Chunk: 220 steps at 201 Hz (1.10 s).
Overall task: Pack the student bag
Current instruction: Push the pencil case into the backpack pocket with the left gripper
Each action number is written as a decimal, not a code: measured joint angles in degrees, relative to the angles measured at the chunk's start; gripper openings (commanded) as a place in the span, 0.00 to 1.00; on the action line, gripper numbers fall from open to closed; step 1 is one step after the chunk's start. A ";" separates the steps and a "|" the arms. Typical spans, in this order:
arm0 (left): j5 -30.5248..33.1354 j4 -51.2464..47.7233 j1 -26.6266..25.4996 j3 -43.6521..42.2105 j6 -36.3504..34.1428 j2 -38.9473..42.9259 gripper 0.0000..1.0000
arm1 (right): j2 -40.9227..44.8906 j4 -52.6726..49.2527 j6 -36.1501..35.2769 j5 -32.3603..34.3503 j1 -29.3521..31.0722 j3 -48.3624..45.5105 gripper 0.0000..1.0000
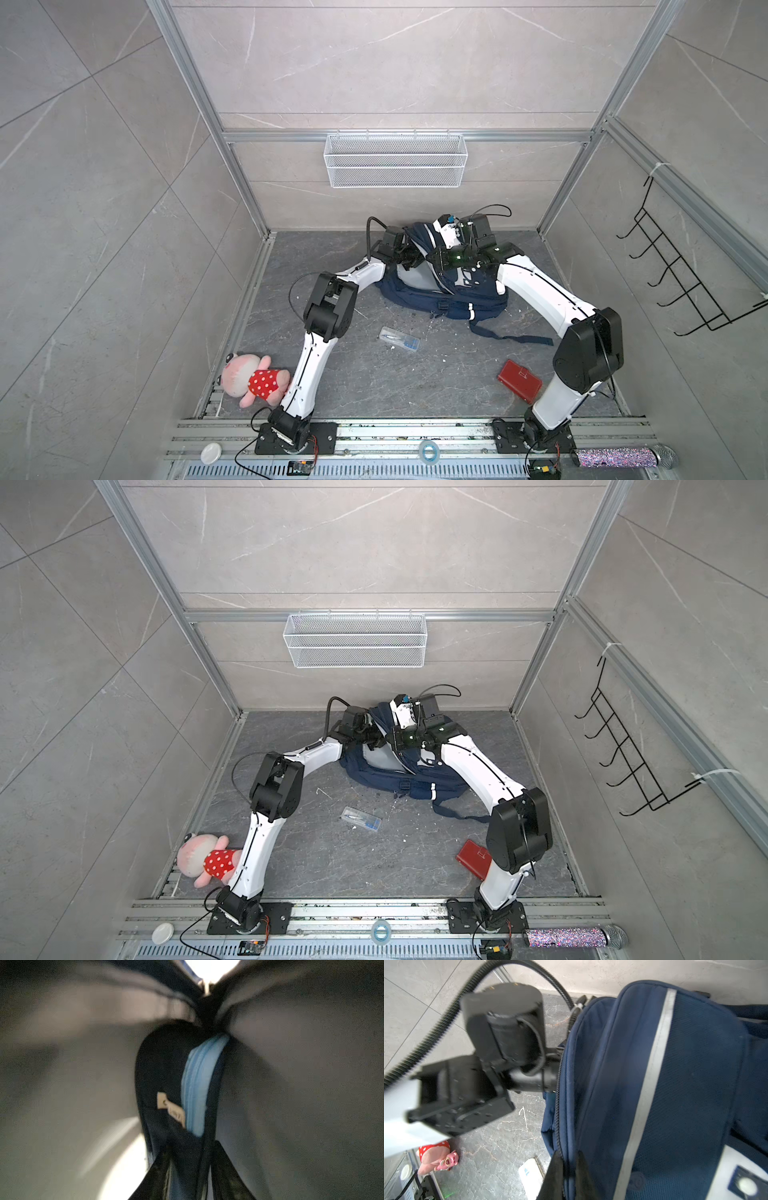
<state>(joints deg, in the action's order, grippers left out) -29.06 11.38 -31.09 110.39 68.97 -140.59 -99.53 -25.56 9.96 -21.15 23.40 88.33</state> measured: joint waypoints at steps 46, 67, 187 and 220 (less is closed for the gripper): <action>-0.42 8.50 -1.25 0.83 3.21 -4.24 0.36 | -1.09 0.00 1.05 0.11 0.00 0.00 0.00; -1.70 11.96 -1.20 1.66 4.39 -5.68 0.43 | -1.27 0.07 1.03 0.11 0.00 0.00 0.00; -7.02 -2.29 12.31 -24.35 -8.90 26.53 0.76 | 0.94 3.52 2.29 -3.08 -2.45 -3.72 0.00; -5.62 -11.54 15.91 -24.44 -15.56 29.11 0.82 | 1.55 3.78 1.81 -3.82 -2.47 -5.40 0.00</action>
<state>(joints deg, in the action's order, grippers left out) -34.68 -0.16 -15.18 85.95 53.41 -111.48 -97.97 -21.78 11.77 -24.97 20.93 82.94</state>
